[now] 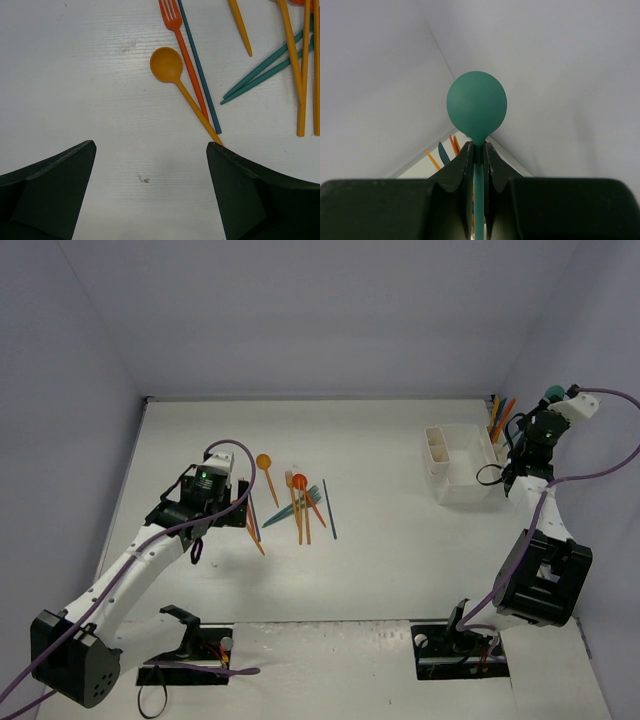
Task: Sort the eating utensils into containers
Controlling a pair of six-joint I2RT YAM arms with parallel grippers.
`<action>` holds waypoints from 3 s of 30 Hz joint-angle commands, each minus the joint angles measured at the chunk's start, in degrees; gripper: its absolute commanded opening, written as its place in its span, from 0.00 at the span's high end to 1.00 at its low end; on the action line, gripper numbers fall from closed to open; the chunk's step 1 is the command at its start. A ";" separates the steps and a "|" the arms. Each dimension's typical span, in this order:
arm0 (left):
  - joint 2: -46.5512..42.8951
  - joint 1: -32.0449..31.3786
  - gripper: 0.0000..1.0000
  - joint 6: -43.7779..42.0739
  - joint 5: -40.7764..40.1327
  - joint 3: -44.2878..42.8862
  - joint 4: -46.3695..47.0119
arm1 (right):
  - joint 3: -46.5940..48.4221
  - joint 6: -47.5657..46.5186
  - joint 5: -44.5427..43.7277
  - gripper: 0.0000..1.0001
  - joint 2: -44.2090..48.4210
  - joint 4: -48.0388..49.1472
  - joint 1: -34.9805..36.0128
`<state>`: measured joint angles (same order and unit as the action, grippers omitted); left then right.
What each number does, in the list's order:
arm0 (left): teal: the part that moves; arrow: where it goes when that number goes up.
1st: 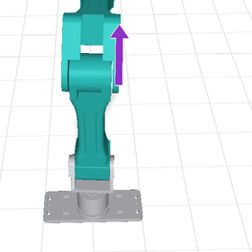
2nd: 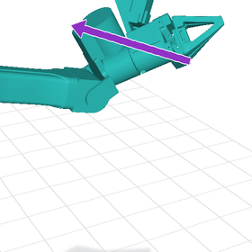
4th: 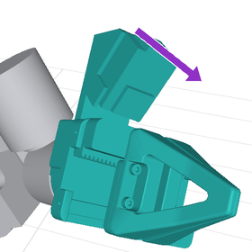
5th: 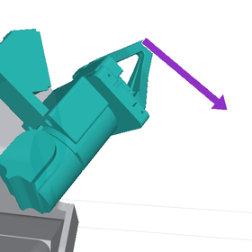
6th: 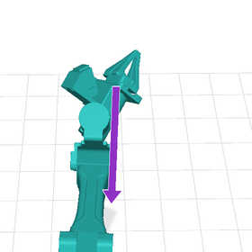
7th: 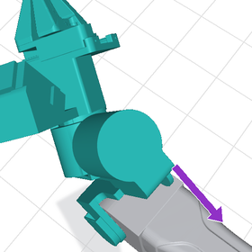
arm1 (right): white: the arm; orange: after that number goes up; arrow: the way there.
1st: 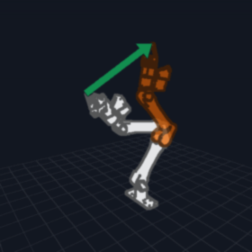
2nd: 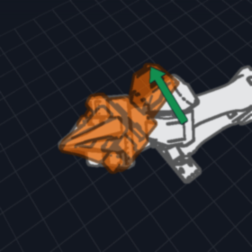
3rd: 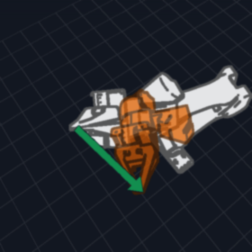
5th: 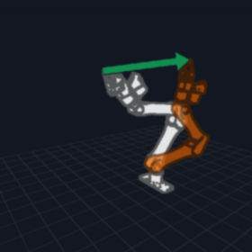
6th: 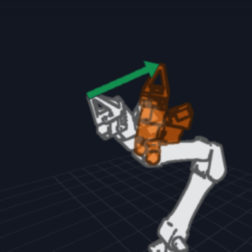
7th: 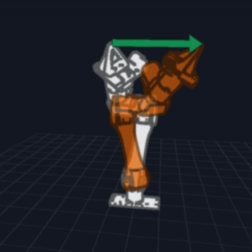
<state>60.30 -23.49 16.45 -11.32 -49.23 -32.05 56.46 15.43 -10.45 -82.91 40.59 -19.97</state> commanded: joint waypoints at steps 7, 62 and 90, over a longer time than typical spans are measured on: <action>0.96 0.37 0.09 -1.33 -1.07 -1.48 2.61 | 0.59 -4.17 -0.28 1.00 -3.22 16.28 -0.25; -0.26 0.37 0.09 -0.83 1.43 -1.39 3.23 | -5.12 -2.25 -8.89 0.43 24.39 -10.17 5.64; 28.45 0.15 0.53 34.01 4.53 -10.66 -1.00 | -8.17 0.97 10.72 0.36 32.54 -35.80 23.39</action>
<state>88.78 -23.49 42.13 -5.65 -59.94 -33.25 49.29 16.13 -2.04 -51.84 2.48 1.37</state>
